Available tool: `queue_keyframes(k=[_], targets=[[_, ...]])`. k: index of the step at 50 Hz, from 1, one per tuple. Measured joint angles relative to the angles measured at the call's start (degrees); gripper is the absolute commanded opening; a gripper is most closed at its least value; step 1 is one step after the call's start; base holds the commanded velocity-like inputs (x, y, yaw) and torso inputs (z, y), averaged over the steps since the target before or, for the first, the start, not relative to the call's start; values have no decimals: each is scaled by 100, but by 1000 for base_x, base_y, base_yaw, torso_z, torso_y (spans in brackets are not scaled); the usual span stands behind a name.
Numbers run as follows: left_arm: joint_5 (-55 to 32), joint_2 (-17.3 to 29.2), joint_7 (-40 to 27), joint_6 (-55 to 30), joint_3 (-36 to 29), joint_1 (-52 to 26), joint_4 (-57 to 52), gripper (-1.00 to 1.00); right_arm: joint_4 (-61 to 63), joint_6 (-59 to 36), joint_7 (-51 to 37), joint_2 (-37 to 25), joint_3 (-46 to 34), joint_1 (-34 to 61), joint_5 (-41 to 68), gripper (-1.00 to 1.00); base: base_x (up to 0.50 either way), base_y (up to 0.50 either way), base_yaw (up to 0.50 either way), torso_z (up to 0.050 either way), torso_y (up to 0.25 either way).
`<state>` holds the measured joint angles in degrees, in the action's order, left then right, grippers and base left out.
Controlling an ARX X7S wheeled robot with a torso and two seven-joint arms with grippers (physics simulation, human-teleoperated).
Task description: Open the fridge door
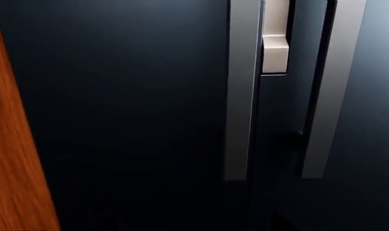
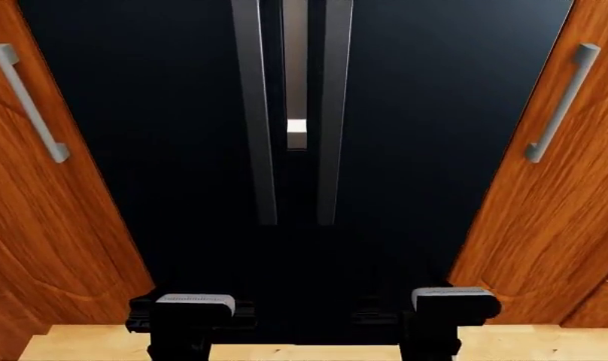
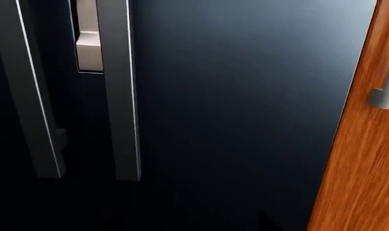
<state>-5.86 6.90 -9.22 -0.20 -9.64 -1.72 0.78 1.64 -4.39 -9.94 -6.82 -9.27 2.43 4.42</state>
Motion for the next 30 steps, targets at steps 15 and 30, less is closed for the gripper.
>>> queue_keyframes(k=[15,30], targets=[[-114,41,-80,-96,-65,-50,24,100,246,-2120,314,55,-342,2010,524,100,0,0,0,0,0],[-250,107,-108,-158,-118,-48,17,100,-1169,-2880,595,336,-842,4303,602,100,0,0,0,0,0]])
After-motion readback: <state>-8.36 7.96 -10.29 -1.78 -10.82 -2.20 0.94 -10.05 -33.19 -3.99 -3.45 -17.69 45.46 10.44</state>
